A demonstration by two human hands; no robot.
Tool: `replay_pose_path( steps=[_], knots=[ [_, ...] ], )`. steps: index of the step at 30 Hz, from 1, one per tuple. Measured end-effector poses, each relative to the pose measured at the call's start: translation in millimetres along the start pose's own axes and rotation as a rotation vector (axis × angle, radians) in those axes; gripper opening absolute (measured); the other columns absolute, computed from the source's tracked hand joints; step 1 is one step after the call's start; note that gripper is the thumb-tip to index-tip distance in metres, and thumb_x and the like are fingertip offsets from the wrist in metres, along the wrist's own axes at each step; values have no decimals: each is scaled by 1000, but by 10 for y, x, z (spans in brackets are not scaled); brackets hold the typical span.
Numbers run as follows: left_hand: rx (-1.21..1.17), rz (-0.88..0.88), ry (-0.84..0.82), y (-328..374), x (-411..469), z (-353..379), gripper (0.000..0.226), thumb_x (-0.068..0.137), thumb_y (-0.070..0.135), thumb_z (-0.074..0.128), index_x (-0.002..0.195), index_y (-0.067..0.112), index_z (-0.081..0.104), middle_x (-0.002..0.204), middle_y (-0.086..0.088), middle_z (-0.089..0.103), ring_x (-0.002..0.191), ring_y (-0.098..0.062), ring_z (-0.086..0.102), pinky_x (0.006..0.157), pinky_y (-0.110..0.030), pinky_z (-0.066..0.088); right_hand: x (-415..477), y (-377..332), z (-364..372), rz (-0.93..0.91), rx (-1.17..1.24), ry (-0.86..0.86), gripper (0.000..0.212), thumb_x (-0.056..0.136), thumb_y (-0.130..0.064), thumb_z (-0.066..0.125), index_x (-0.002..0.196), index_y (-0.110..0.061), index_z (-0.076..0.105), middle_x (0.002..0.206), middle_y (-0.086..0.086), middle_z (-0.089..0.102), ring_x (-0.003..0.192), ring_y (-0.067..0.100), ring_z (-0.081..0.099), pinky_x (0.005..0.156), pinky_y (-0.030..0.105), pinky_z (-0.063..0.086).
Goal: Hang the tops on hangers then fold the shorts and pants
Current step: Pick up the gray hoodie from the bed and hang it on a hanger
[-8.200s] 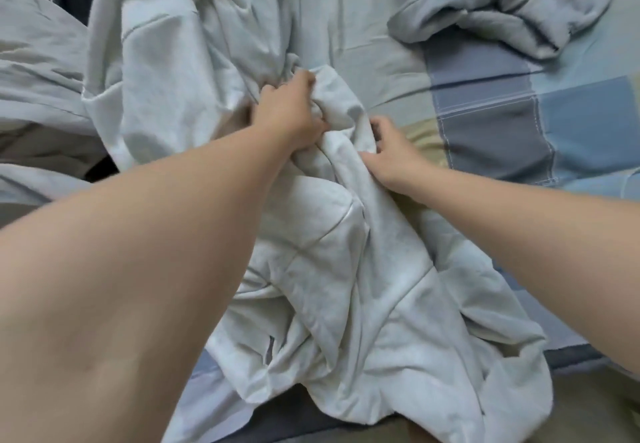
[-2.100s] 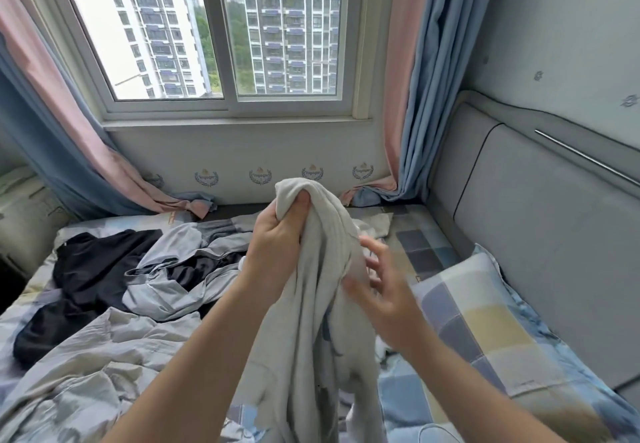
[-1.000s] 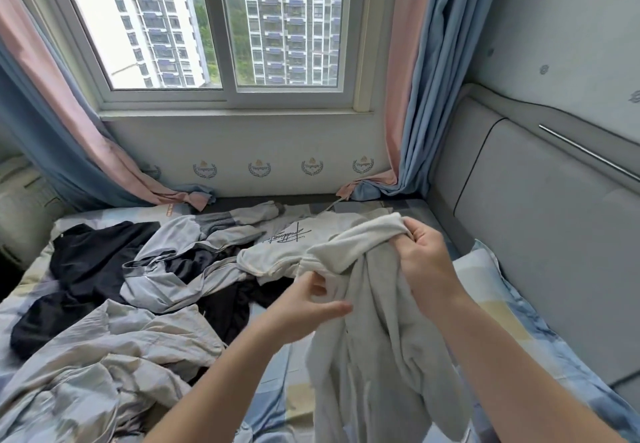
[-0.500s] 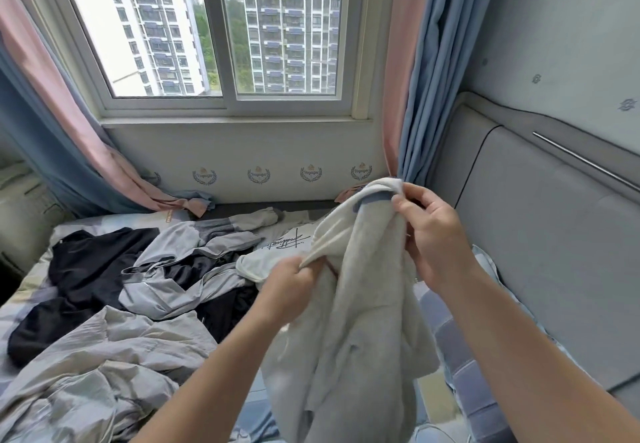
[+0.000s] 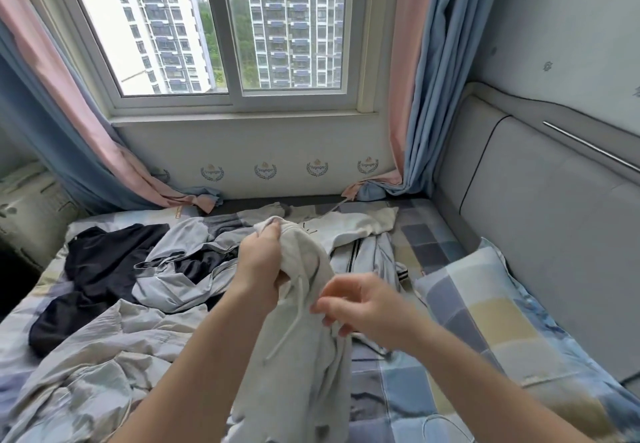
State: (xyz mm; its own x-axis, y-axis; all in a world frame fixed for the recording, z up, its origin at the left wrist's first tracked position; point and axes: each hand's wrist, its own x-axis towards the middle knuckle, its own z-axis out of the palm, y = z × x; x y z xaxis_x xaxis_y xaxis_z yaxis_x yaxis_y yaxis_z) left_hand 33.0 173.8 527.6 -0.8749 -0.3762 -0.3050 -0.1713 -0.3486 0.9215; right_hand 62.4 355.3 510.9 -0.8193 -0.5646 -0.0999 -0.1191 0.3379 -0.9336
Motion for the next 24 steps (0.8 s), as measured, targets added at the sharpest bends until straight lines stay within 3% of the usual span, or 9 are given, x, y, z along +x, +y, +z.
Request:
replay_pose_path(
  steps=[4, 6, 9, 11, 12, 15, 18, 22, 24],
  knots=[
    [-125, -4, 14, 146, -124, 70, 22, 103, 30, 53, 87, 15, 59, 64, -4, 65, 52, -14, 67, 53, -32, 53, -16, 162, 298, 116, -276, 174, 72, 70, -70, 69, 129, -32, 55, 124, -17, 58, 115, 6, 56, 99, 35, 49],
    [-191, -4, 1, 209, -202, 132, 24, 103, 26, 54, 83, 13, 61, 63, -3, 68, 54, -14, 69, 56, -34, 55, 36, 243, 387, 157, -270, 224, 83, 60, -76, 68, 131, -41, 43, 126, -20, 49, 118, 7, 52, 99, 37, 48],
    [-308, -22, -63, 292, -273, 170, 23, 104, 22, 51, 97, 4, 63, 84, -11, 70, 74, -22, 71, 65, -39, 63, 143, 405, 381, 174, -330, 320, 65, 78, -52, 68, 135, -35, 41, 125, -11, 53, 114, 15, 55, 95, 44, 50],
    [-326, -30, -87, 333, -283, 137, 26, 105, 23, 49, 116, 2, 60, 103, -19, 68, 90, -28, 69, 74, -43, 62, 181, 469, 216, 167, -404, 399, 20, 95, -31, 58, 114, -31, 54, 102, -7, 63, 92, 16, 62, 81, 47, 56],
    [-327, -33, -86, 333, -274, 103, 27, 105, 24, 49, 120, 2, 58, 104, -19, 68, 91, -29, 70, 74, -45, 62, 190, 489, 90, 169, -410, 432, 8, 98, -23, 53, 99, -30, 57, 89, -5, 64, 80, 18, 63, 73, 47, 56],
    [-301, -71, -84, 268, -210, -29, 25, 105, 26, 49, 110, 2, 57, 84, -16, 75, 72, -26, 75, 59, -43, 62, 193, 422, -362, 94, -375, 563, 16, 97, -14, 57, 87, -25, 64, 76, -4, 68, 72, 19, 64, 61, 36, 53],
    [-233, -171, -75, 70, -127, -137, 26, 105, 30, 49, 106, 6, 59, 74, -15, 74, 63, -26, 73, 55, -41, 62, 179, 144, -794, -92, -385, 661, 16, 89, -10, 67, 86, -25, 70, 76, -11, 71, 72, 3, 65, 60, 22, 50],
    [35, -344, -145, -355, -78, -183, 28, 104, 34, 50, 102, 8, 60, 88, -10, 68, 67, -23, 73, 59, -35, 57, 206, -325, -1145, -277, -462, 644, 25, 82, -4, 61, 83, -25, 74, 75, -15, 71, 74, 3, 66, 66, 24, 52],
    [280, -331, -262, -524, -88, -198, 27, 100, 36, 58, 95, 10, 63, 97, -8, 68, 74, -20, 73, 63, -32, 55, 239, -495, -1182, -284, -543, 578, 28, 82, -2, 57, 87, -23, 75, 76, -11, 72, 76, 8, 67, 72, 35, 55]
  ],
)
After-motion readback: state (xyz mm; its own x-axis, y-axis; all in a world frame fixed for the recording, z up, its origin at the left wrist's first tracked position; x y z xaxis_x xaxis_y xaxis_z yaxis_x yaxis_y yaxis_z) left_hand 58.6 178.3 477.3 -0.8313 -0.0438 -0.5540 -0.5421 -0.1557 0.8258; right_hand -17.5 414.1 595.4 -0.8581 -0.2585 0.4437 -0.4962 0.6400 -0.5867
